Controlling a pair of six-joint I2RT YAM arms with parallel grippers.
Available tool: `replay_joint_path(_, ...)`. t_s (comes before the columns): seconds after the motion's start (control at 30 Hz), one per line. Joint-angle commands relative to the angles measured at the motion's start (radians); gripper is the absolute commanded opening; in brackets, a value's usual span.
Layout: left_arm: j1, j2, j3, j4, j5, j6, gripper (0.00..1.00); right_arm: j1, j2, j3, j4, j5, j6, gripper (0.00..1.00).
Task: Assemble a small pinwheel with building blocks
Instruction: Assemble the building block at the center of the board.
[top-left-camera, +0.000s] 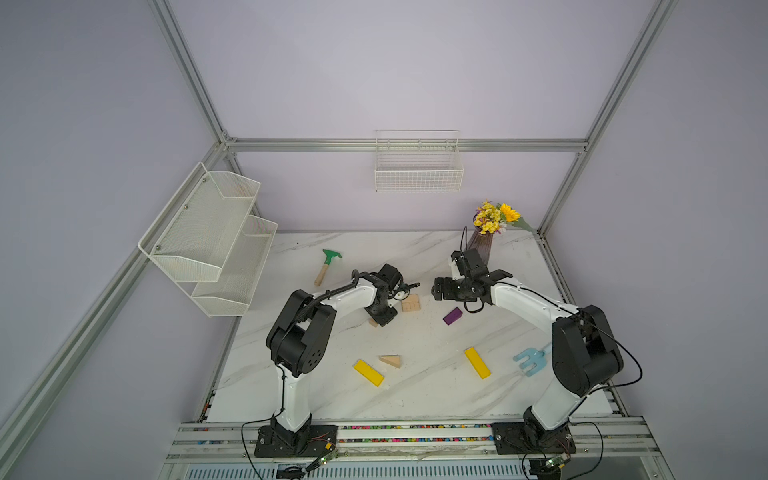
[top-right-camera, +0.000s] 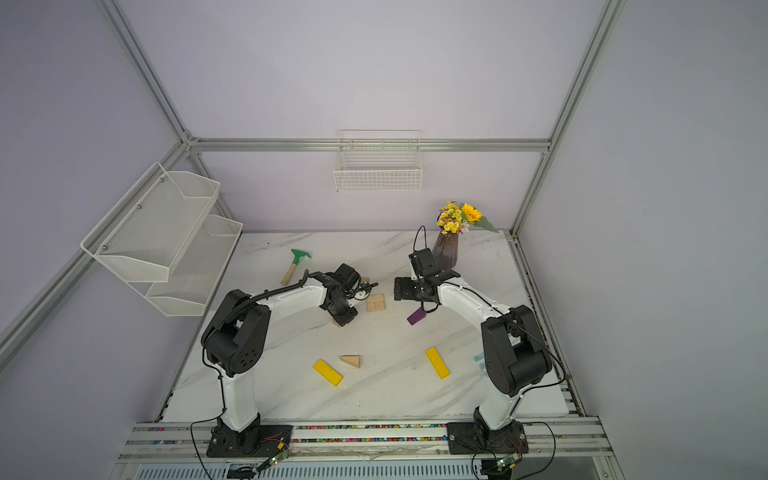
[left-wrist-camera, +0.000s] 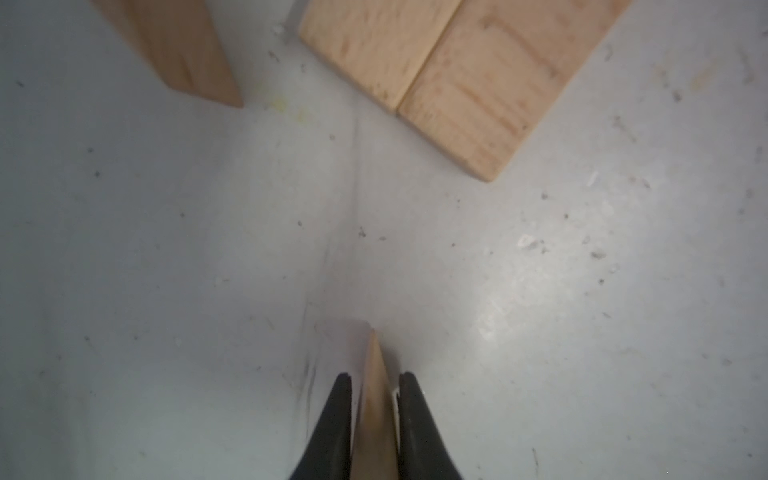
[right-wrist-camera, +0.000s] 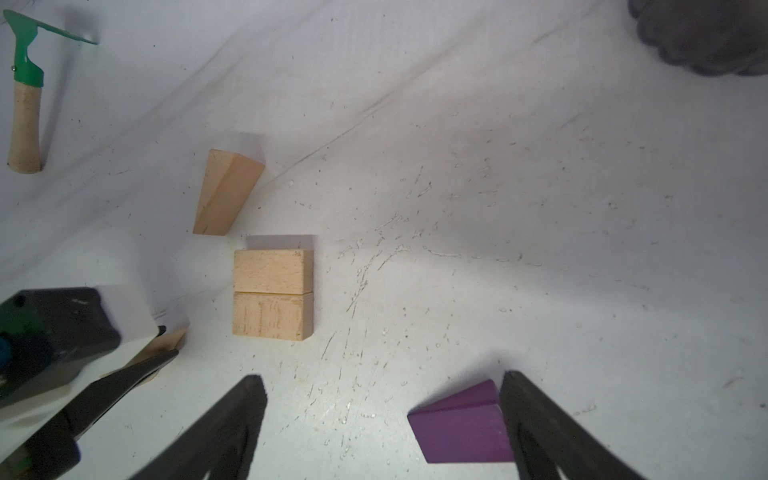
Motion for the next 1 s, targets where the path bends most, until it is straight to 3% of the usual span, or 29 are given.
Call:
replay_joint_path(0.0,-0.022,0.011,0.051,-0.001,0.042,0.105,0.0,-0.006,-0.013,-0.014,0.026,0.0,-0.001,0.92)
replay_joint_path(0.5,-0.053,0.073,0.09,-0.024,0.071,0.184,0.02,-0.015,-0.023,-0.033,0.03,0.006,0.004,0.92)
replay_joint_path(0.97,-0.05,0.07,0.076,0.022,0.048,0.124,0.51,-0.024,-0.064,-0.037,0.025,0.019,0.014,0.93)
